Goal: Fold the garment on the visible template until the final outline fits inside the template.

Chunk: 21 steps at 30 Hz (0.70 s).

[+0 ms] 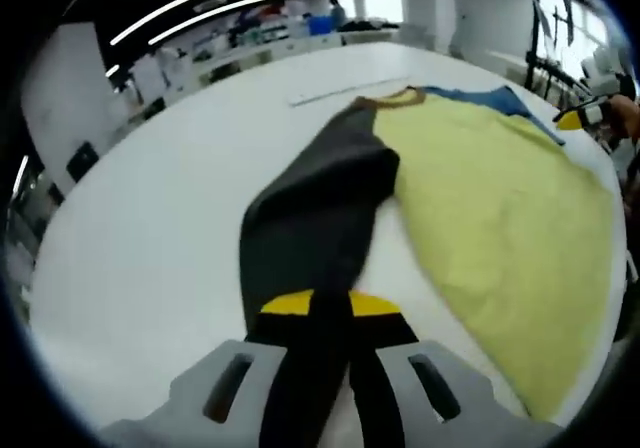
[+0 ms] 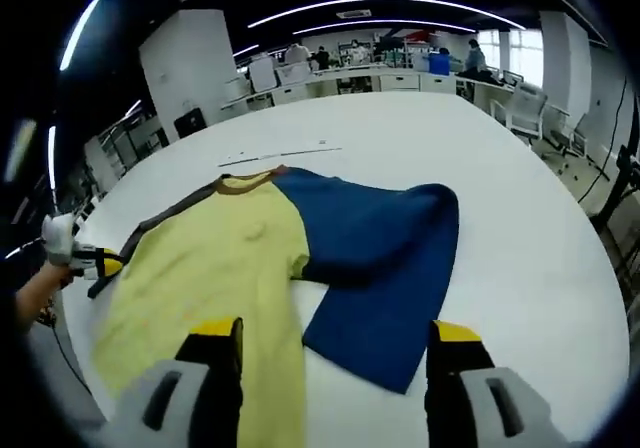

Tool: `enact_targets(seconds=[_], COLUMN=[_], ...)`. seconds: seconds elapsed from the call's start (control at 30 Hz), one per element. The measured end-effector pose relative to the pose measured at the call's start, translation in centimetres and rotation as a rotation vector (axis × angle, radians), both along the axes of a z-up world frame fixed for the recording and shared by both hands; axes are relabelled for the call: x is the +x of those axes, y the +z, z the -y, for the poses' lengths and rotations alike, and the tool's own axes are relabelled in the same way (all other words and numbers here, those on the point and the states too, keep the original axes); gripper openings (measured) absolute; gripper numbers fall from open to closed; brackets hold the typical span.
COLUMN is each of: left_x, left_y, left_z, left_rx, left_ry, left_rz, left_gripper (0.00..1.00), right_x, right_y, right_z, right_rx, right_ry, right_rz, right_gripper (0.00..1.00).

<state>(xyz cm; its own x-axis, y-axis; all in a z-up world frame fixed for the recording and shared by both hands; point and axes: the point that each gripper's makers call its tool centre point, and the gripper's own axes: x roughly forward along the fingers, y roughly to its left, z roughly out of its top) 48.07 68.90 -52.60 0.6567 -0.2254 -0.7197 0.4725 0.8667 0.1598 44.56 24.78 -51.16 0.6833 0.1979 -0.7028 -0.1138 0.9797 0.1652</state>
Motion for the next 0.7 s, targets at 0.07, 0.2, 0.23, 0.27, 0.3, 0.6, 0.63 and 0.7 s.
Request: enact_targets(seconds=[0.07, 0.2, 0.23, 0.27, 0.3, 0.6, 0.63, 0.7], left_x=[-0.1, -0.1, 0.0, 0.0, 0.0, 0.4, 0.4, 0.4], left_y=[0.1, 0.5, 0.6, 0.8, 0.9, 1.4, 1.4, 1.3], left_z=[0.0, -0.8, -1.2, -1.5, -1.8, -5.3, -5.6, -6.1], left_rx=[-0.014, -0.027, -0.022, -0.019, -0.017, 0.027, 0.031, 0.039], left_ry=[0.012, 0.044, 0.054, 0.061, 0.069, 0.137, 0.147, 0.156], left_rz=[-0.005, 0.012, 0.023, 0.032, 0.038, 0.09, 0.088, 0.093], left_gripper=[0.01, 0.01, 0.01, 0.01, 0.01, 0.01, 0.01, 0.01], right_x=[-0.5, -1.2, -1.3, -1.3, -1.4, -1.7, -1.7, -1.8], right_y=[-0.4, -1.3, -1.4, -1.4, -1.5, -2.3, -2.3, -2.3], right_z=[0.3, 1.1, 1.3, 1.6, 1.9, 3.8, 3.8, 4.0], right_rx=[-0.013, -0.027, -0.025, -0.027, -0.029, -0.09, -0.086, -0.091], right_ry=[-0.015, -0.064, -0.08, -0.101, -0.119, -0.195, -0.202, -0.213], right_rz=[-0.009, -0.03, -0.03, -0.025, -0.024, -0.015, -0.016, -0.022], right_gripper=[0.67, 0.55, 0.53, 0.52, 0.51, 0.34, 0.34, 0.33])
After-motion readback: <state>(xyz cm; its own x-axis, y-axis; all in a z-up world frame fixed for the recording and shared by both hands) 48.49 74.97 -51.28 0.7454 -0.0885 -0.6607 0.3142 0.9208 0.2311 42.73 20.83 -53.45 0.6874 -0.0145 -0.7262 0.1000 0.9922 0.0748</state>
